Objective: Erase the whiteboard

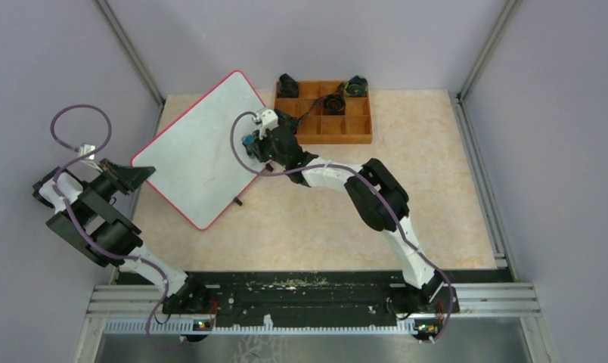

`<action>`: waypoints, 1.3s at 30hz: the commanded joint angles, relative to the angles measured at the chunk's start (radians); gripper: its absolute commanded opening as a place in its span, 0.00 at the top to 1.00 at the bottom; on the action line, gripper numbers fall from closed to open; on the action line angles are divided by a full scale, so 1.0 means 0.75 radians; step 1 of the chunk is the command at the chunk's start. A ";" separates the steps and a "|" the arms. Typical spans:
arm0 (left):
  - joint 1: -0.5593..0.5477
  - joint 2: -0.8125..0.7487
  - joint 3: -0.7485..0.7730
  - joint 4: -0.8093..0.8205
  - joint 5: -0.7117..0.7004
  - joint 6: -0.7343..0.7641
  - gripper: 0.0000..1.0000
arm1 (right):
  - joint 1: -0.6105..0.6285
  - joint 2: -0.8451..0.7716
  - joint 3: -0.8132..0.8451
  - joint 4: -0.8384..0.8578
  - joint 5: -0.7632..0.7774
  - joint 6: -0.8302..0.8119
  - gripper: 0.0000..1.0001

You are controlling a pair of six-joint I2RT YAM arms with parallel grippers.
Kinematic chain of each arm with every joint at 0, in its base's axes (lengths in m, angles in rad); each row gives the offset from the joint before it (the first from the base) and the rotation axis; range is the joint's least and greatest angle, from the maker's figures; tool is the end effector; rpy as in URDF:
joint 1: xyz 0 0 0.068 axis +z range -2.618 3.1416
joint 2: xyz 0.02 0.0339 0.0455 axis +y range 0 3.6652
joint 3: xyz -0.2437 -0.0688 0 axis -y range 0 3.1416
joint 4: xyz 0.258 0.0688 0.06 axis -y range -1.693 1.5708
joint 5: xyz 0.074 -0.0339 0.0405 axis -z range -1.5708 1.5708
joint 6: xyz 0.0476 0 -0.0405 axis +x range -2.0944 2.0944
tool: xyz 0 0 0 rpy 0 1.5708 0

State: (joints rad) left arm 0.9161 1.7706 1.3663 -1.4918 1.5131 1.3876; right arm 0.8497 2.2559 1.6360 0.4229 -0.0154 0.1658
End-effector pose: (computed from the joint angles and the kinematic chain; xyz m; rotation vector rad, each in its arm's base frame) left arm 0.2232 0.2127 0.2333 0.1397 1.6981 -0.8989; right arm 0.3548 0.4048 0.1774 -0.6243 1.7194 0.7417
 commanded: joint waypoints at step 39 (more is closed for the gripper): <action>0.009 -0.035 -0.014 0.104 -0.143 0.108 1.00 | 0.011 -0.003 0.118 -0.117 0.105 -0.082 1.00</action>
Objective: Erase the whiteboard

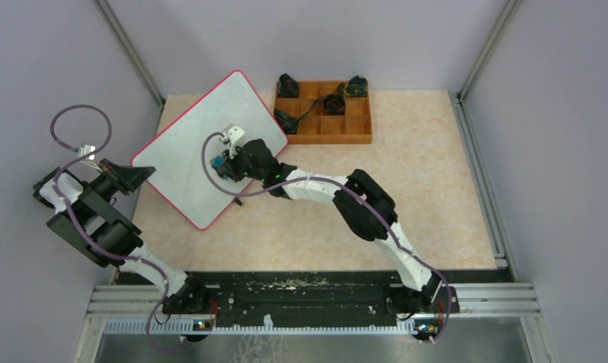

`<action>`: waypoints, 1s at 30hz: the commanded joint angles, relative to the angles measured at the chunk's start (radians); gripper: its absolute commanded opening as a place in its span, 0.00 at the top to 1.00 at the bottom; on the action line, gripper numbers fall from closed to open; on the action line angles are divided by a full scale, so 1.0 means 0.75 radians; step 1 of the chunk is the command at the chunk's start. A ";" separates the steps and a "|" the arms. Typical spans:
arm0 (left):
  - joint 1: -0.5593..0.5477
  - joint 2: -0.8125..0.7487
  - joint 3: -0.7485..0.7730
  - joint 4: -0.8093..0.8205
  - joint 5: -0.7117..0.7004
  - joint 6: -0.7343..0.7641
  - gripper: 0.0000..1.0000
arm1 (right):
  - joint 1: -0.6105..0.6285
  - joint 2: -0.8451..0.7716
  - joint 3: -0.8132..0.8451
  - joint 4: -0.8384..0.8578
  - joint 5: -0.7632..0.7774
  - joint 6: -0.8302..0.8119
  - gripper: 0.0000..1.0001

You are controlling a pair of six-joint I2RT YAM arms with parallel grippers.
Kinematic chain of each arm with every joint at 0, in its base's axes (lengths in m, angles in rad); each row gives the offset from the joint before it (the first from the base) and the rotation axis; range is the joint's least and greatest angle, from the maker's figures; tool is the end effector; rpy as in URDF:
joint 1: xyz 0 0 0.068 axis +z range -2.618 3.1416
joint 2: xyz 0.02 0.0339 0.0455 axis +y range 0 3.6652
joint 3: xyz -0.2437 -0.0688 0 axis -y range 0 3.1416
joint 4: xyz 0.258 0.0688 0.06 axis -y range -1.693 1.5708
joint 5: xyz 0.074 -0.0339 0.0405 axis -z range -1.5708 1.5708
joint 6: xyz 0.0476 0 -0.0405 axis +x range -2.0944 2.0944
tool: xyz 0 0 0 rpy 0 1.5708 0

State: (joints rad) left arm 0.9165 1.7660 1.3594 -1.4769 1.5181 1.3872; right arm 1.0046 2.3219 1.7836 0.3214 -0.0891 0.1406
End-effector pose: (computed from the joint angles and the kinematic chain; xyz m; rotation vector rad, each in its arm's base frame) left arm 0.2230 0.2126 0.2328 0.1473 1.6908 -0.8895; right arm 0.2953 0.4725 0.1847 -0.8471 1.6767 0.8878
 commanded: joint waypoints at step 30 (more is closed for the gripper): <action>0.008 0.040 -0.033 0.085 -0.174 0.142 1.00 | -0.738 -1.462 -1.036 -1.251 0.544 0.239 1.00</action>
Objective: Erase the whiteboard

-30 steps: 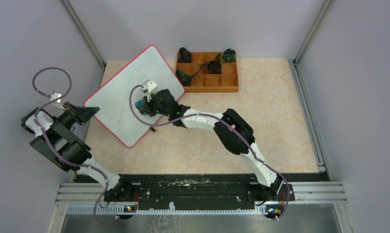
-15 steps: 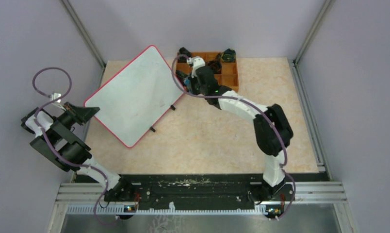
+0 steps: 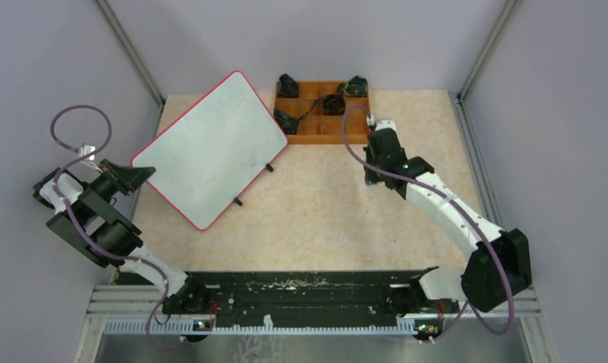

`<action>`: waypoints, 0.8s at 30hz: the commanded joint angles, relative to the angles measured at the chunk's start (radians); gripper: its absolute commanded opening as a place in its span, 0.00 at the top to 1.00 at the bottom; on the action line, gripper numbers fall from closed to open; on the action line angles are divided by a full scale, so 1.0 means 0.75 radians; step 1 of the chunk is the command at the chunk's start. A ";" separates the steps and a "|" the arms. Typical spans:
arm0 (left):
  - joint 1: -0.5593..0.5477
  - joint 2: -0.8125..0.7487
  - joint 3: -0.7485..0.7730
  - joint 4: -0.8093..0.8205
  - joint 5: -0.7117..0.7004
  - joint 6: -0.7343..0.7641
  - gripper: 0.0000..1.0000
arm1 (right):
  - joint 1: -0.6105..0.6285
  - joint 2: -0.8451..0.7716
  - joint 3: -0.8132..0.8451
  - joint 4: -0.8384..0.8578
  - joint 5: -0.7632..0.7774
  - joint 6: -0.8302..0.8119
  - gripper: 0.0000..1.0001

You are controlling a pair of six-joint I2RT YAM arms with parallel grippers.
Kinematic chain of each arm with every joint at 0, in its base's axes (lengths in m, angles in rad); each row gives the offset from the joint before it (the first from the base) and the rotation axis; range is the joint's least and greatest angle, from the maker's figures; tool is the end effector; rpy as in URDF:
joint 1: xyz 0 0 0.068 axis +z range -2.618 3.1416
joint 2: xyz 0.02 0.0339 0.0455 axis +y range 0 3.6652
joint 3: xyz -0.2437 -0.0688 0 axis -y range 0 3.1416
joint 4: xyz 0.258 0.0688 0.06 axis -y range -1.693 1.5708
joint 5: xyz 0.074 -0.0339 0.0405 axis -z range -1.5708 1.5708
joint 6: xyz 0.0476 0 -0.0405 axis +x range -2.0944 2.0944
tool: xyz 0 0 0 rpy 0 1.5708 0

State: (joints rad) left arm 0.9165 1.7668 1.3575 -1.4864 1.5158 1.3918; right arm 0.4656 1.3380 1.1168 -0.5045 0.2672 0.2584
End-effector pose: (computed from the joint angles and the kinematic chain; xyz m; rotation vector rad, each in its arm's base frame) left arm 0.2225 0.2120 0.2323 0.1423 1.6945 -0.8955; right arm 0.2901 0.1317 0.2730 -0.0980 2.2644 0.0759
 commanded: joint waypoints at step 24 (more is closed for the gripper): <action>0.011 0.036 -0.040 0.098 -0.193 0.144 0.97 | -0.042 -0.048 -0.533 0.005 -0.106 0.293 0.73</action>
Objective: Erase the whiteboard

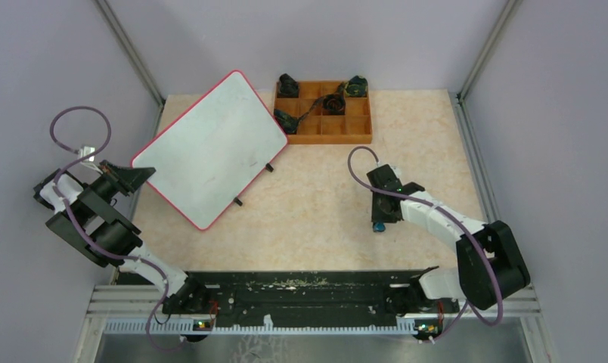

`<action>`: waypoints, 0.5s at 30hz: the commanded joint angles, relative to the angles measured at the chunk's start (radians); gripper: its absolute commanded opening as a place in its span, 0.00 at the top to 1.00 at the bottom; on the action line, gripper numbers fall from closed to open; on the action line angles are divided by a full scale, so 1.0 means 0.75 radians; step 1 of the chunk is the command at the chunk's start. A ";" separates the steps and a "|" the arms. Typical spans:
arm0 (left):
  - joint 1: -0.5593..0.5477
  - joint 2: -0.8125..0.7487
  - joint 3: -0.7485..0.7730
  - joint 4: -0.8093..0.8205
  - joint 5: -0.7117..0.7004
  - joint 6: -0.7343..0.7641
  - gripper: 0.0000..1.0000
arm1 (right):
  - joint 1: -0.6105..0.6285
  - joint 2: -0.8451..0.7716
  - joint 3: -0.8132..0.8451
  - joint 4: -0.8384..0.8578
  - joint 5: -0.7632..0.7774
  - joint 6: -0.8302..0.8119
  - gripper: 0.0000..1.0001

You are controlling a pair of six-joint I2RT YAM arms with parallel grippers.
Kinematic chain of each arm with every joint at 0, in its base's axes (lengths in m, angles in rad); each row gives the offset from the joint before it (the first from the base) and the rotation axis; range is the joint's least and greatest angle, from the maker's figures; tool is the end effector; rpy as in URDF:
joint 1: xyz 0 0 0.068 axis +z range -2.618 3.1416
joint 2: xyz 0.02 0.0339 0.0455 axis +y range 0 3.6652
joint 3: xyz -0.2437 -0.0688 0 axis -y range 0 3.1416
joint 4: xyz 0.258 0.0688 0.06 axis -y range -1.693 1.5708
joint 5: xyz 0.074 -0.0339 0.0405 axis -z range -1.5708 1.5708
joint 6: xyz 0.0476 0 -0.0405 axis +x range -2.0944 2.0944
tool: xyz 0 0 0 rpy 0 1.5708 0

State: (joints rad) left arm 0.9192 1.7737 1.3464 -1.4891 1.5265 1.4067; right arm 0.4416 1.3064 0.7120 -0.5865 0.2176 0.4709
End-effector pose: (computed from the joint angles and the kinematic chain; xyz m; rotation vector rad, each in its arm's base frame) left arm 0.2216 0.2121 0.2283 0.1322 1.6847 -0.8995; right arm 0.2299 0.0973 0.1425 0.0977 2.6964 -0.0298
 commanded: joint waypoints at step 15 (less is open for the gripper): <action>0.006 0.027 -0.019 0.102 -0.216 0.107 0.80 | -0.035 -0.115 -0.027 0.118 0.041 0.026 0.46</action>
State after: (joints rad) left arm 0.9192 1.7771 1.3464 -1.4673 1.4944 1.4330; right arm 0.4343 1.2793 0.7033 -0.5373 0.2012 0.4721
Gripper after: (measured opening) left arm 0.204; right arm 0.535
